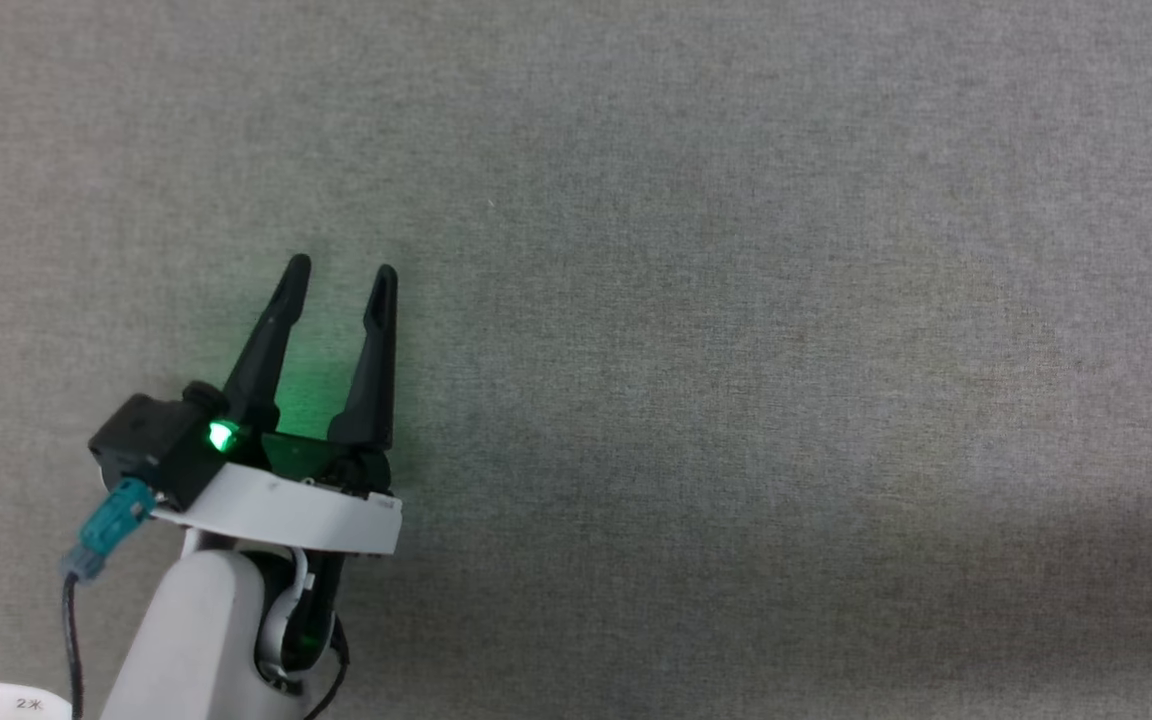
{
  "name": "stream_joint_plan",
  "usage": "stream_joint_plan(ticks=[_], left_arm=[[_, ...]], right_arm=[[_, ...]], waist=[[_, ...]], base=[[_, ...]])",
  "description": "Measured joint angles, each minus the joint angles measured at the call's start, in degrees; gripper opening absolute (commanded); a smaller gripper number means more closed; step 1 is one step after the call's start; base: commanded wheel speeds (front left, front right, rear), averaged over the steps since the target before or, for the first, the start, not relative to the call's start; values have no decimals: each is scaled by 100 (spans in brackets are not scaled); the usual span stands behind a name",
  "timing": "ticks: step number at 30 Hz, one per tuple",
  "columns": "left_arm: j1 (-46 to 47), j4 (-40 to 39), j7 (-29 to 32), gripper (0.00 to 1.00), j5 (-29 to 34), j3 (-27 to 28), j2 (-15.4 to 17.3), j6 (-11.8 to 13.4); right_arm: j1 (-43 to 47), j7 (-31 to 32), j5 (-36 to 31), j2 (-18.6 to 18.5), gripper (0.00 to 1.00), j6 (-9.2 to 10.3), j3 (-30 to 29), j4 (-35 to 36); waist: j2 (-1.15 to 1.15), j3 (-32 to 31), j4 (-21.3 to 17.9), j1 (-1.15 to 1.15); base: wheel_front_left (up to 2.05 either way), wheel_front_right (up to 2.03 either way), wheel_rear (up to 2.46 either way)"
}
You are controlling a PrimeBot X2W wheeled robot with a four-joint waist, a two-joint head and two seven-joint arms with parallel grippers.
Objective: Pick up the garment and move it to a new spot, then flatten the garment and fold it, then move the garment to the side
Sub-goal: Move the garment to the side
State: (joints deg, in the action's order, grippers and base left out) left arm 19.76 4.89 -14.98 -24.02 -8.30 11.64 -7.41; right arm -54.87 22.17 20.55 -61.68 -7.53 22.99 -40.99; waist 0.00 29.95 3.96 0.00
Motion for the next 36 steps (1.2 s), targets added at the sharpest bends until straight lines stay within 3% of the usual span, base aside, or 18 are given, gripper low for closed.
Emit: stream_joint_plan(ticks=[5,9,13,22,23,24,27,29,36], left_arm=[[52,7,-1,100,-4,-48,34,0],[85,10,0,100,-10,-48,71,0],[83,18,0,100,-9,12,111,0],[-2,52,-1,100,4,108,144,0],[-13,60,-1,100,16,110,144,0],[-27,67,-1,100,24,121,145,0],[-95,86,-1,100,35,137,156,0],[-166,109,0,100,38,156,163,0],[-486,144,0,100,43,299,181,0]], right_arm=[[-12,-22,-144,250,0,0,-216,-244],[-72,-47,-321,481,15,0,-405,-368],[-91,-48,-512,710,38,0,-541,-367],[-87,-42,-770,1102,51,0,-809,-230],[-70,-53,-781,1137,70,0,-828,-201],[-57,-85,-801,1178,81,0,-854,-185],[-10,-134,-833,1276,85,0,-870,-78],[46,-226,-837,1365,99,0,-891,-32],[352,-720,-788,1800,100,0,-1056,100]], waist=[[0,68,-17,0],[0,82,-19,0],[0,59,-63,0],[0,-174,-254,0],[0,-215,-276,0],[0,-258,-298,0],[0,-402,-362,0],[0,-512,-400,0],[0,-976,-514,0]], base=[[0,0,0],[0,0,0],[0,0,0],[0,0,0],[0,0,0],[0,0,0],[0,0,0],[0,0,0],[0,0,0]])
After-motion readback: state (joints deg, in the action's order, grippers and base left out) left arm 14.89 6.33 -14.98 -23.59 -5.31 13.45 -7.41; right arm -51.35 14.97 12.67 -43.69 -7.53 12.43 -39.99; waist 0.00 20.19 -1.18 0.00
